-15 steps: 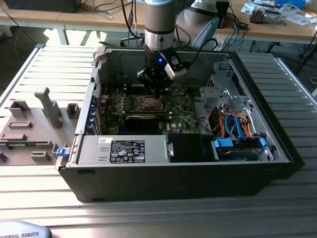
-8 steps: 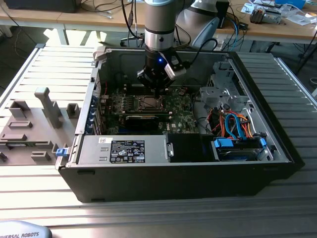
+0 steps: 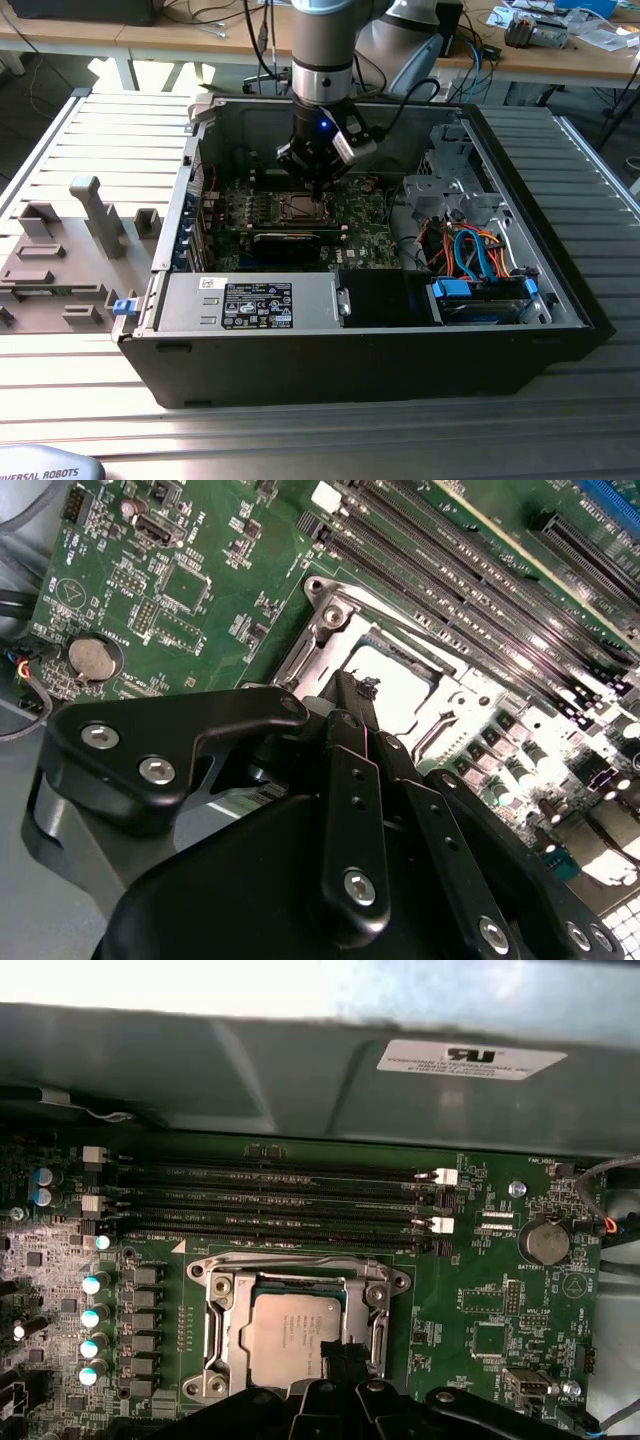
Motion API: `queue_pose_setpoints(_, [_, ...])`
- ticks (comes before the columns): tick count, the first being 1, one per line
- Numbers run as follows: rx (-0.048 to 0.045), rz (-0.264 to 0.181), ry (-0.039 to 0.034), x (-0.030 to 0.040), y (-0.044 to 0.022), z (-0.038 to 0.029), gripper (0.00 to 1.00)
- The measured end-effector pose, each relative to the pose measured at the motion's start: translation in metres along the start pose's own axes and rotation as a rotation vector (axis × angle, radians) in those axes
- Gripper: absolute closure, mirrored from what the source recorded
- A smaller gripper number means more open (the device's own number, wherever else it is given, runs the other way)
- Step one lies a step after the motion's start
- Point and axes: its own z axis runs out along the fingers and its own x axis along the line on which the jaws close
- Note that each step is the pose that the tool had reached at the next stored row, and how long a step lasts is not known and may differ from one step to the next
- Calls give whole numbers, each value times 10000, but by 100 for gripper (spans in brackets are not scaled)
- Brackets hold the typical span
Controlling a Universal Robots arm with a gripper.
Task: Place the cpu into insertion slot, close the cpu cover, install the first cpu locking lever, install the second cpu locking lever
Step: 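Install the second cpu locking lever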
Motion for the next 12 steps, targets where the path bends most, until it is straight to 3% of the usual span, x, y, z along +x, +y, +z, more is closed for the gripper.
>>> queue_pose_setpoints(5, [-9,0,-1,3,-53,2,89])
queue_pose_setpoints(12, [-9,0,-1,5,-75,4,89])
